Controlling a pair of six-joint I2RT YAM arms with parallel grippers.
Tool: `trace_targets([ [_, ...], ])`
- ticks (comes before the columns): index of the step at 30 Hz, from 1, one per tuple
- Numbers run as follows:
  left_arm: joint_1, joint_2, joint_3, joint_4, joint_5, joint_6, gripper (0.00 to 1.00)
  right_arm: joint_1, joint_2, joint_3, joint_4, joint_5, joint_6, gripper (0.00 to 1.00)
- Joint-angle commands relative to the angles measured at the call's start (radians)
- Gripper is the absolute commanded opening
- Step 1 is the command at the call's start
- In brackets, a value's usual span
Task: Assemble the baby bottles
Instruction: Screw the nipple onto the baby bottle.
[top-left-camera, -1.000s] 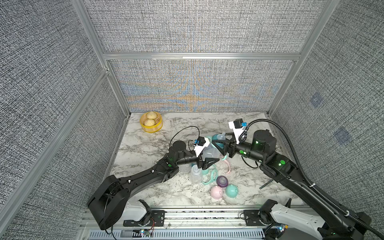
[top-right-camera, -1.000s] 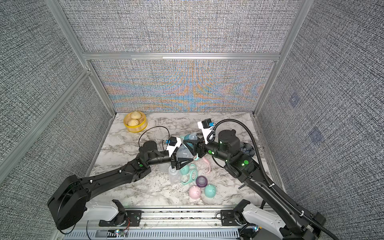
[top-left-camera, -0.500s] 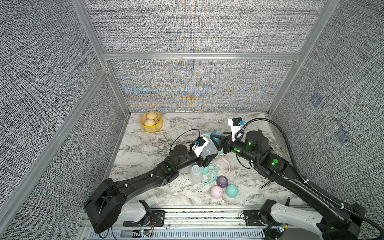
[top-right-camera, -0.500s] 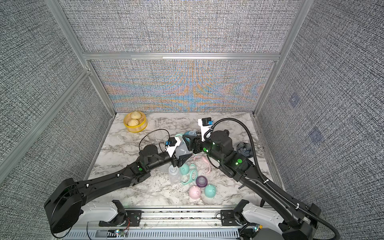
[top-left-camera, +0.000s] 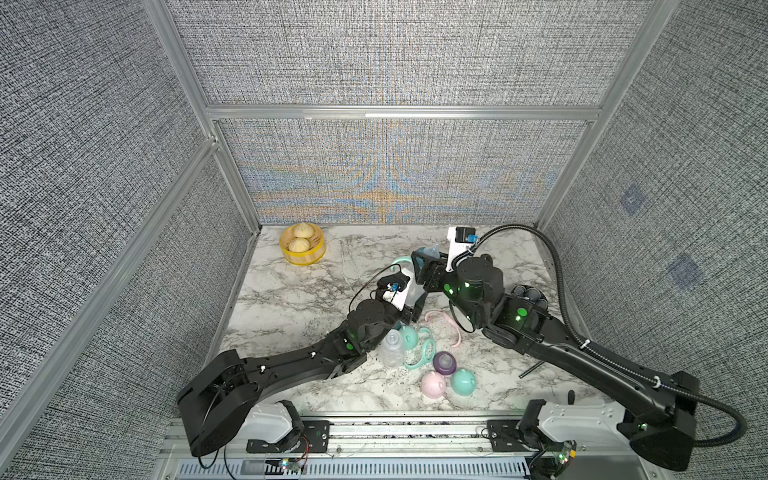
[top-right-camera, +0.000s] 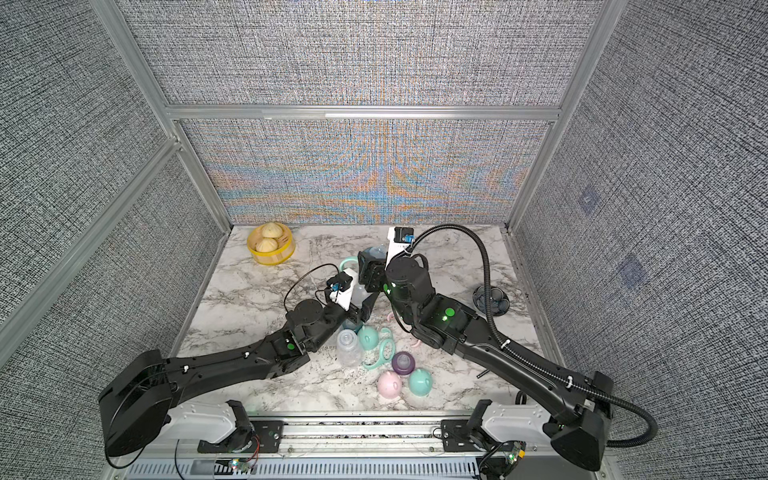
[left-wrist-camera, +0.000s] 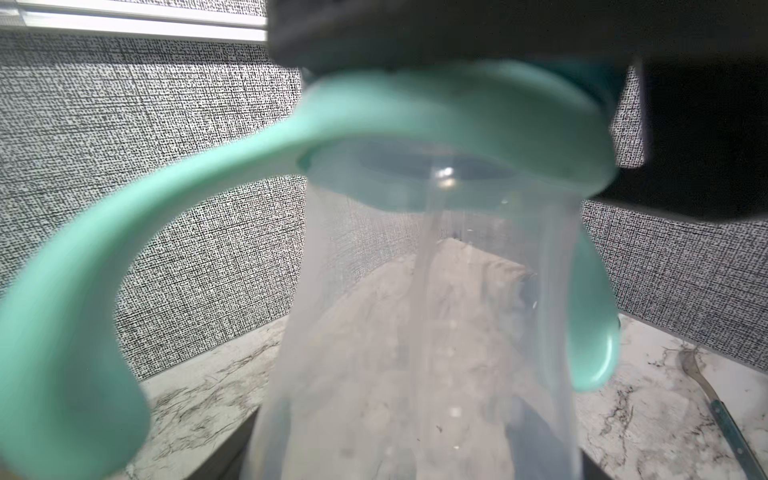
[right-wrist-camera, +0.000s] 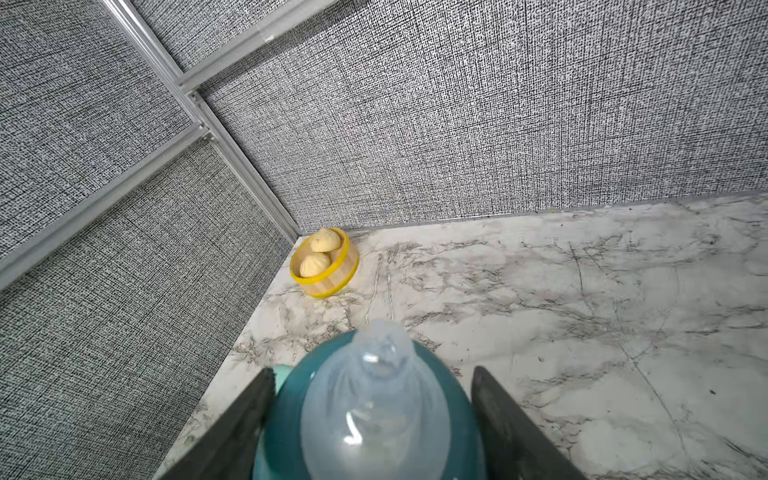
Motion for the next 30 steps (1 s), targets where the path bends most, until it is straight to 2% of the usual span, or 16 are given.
trace_targets([
  [1, -0.002, -0.007, -0.001, -0.016, -0.053, 0.087, 0.0, -0.004, -0.026, -0.002, -0.026, -0.132, -0.052, 0.73],
  [3, -0.001, -0.014, 0.001, -0.032, -0.064, 0.057, 0.0, -0.043, -0.059, -0.004, -0.043, -0.239, -0.07, 0.82],
  [4, 0.003, -0.021, 0.0, -0.045, -0.027, 0.062, 0.0, -0.074, -0.082, -0.011, -0.047, -0.315, -0.075, 0.84],
  [7, 0.021, -0.037, 0.012, -0.113, 0.087, 0.049, 0.0, -0.176, -0.15, -0.051, -0.031, -0.541, -0.086, 0.86],
  [9, 0.044, -0.043, 0.021, -0.15, 0.183, 0.027, 0.0, -0.212, -0.193, -0.077, -0.024, -0.617, -0.117, 0.86],
  [13, 0.108, -0.045, 0.024, -0.155, 0.442, -0.038, 0.0, -0.24, -0.25, -0.113, -0.055, -0.67, -0.196, 0.86],
  [20, 0.165, -0.025, 0.025, -0.1, 0.755, -0.122, 0.0, -0.254, -0.315, -0.223, -0.035, -0.678, -0.262, 0.84],
  [23, 0.177, -0.016, 0.029, -0.09, 0.818, -0.15, 0.0, -0.257, -0.328, -0.244, -0.037, -0.658, -0.273, 0.83],
  [30, 0.184, 0.002, 0.028, -0.058, 0.885, -0.198, 0.0, -0.272, -0.332, -0.262, -0.013, -0.646, -0.264, 0.8],
])
